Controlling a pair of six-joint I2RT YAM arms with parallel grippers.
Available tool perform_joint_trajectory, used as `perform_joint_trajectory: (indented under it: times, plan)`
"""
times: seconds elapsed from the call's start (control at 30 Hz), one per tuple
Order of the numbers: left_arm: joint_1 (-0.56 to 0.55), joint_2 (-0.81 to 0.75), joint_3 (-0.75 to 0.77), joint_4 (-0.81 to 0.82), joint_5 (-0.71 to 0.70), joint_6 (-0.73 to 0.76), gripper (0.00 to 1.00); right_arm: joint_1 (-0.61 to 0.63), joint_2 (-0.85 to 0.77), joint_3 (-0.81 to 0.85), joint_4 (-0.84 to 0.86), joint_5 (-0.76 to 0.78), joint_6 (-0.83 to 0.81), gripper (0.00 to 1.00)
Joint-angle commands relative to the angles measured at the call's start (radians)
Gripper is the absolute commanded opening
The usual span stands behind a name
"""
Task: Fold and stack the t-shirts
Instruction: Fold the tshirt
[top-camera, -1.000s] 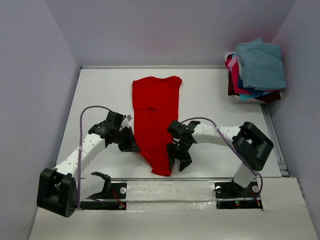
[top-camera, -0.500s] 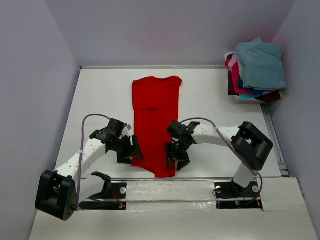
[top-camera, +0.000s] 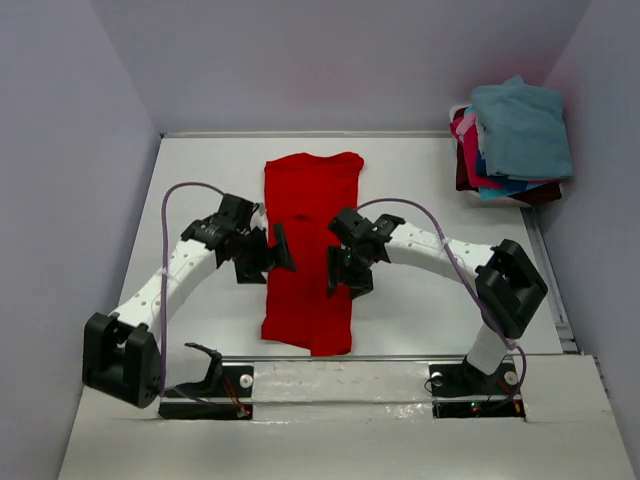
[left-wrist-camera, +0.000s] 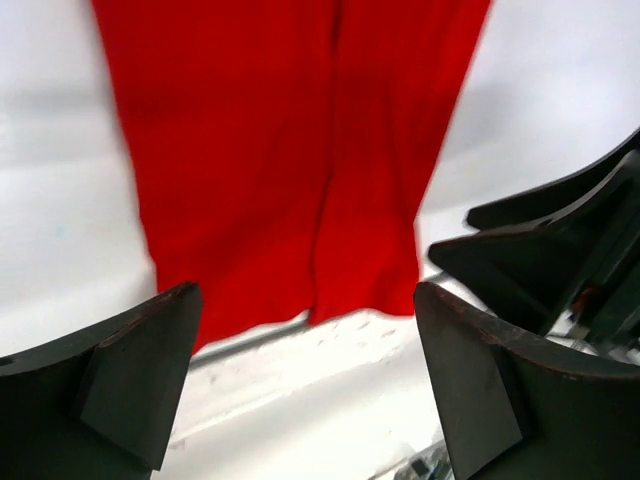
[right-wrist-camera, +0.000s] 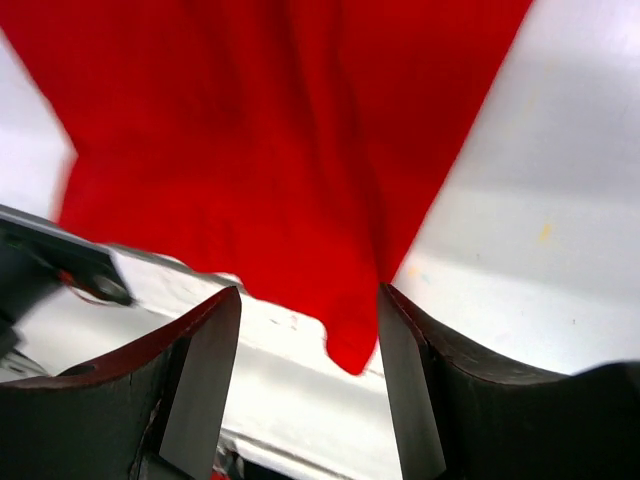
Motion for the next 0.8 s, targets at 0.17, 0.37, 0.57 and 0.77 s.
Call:
perform_joint_trajectory:
  times: [0.17, 0.37, 0.57, 0.77]
  plan:
    - [0.007, 0.459, 0.475, 0.164, 0.010, 0.002, 0.99, -0.188, 0.196, 0.364, -0.032, 0.088, -0.061, 0.57]
    - [0.029, 0.707, 0.603, 0.190, 0.041, -0.013, 0.99, -0.236, 0.396, 0.599, -0.060, 0.031, -0.087, 0.40]
    - [0.078, 0.821, 0.628, 0.196, 0.027, -0.011, 0.99, -0.267, 0.482, 0.643, -0.052, 0.008, -0.088, 0.36]
    - [0.110, 0.890, 0.692, 0.166, 0.026, 0.005, 0.99, -0.305, 0.517, 0.640, -0.065, 0.002, -0.093, 0.35]
